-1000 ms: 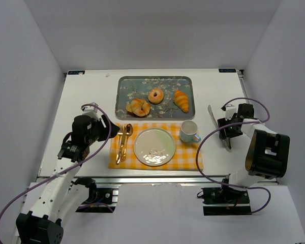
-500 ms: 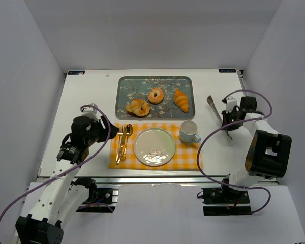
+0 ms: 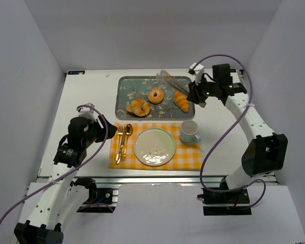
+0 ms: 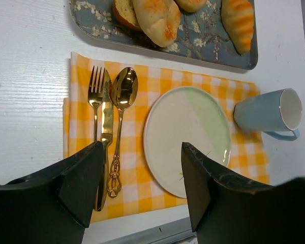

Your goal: Place the bread

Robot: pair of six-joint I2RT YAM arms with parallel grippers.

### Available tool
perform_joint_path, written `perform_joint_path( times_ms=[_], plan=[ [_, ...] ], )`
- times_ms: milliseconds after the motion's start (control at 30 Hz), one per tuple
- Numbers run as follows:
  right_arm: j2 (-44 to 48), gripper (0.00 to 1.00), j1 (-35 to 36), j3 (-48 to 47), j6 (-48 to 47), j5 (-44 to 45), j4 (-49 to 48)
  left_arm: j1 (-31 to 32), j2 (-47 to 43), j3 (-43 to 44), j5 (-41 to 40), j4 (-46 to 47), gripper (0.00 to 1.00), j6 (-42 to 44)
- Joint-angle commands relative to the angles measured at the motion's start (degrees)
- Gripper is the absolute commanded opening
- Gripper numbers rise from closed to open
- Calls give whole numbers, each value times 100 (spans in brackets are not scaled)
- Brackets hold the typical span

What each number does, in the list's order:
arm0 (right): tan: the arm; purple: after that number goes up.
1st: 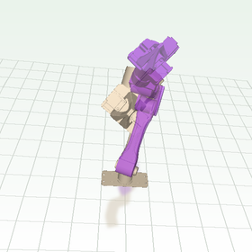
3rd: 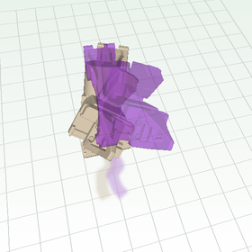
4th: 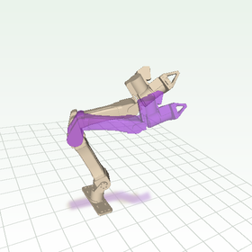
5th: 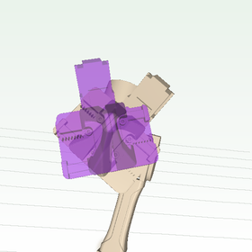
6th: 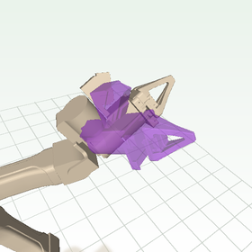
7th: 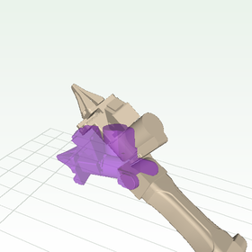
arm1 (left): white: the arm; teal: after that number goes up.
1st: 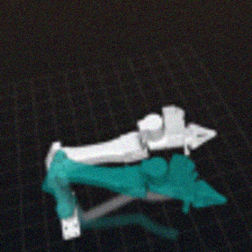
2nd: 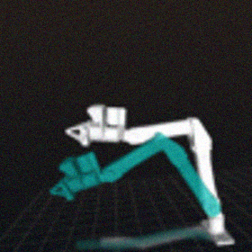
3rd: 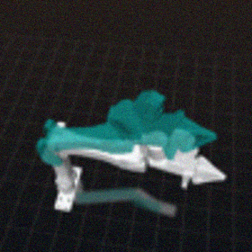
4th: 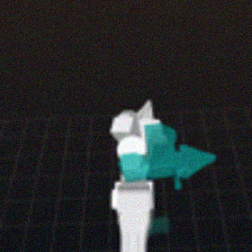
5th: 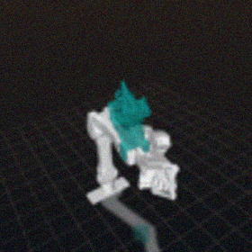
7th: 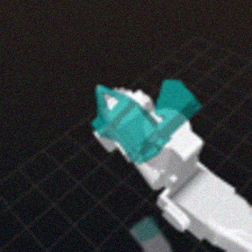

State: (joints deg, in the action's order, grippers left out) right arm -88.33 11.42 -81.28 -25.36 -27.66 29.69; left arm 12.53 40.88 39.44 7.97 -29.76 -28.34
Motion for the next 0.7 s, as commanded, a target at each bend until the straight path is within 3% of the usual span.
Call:
perform_joint_path(
  times_ms=[0,167,400,667],
  plan=[
    [-323,42,490,-510,-100,-240,484,-5,-247,213,-155,-249,72,-75],
    [-439,45,1081,-635,-276,-214,687,3,-449,248,-269,-460,72,-146],
    [-623,41,1520,-723,-162,-249,731,-5,-546,266,-331,-601,72,-190],
    [-676,43,1969,-512,180,778,266,-5,-467,266,-331,-540,72,-172]
  ],
)
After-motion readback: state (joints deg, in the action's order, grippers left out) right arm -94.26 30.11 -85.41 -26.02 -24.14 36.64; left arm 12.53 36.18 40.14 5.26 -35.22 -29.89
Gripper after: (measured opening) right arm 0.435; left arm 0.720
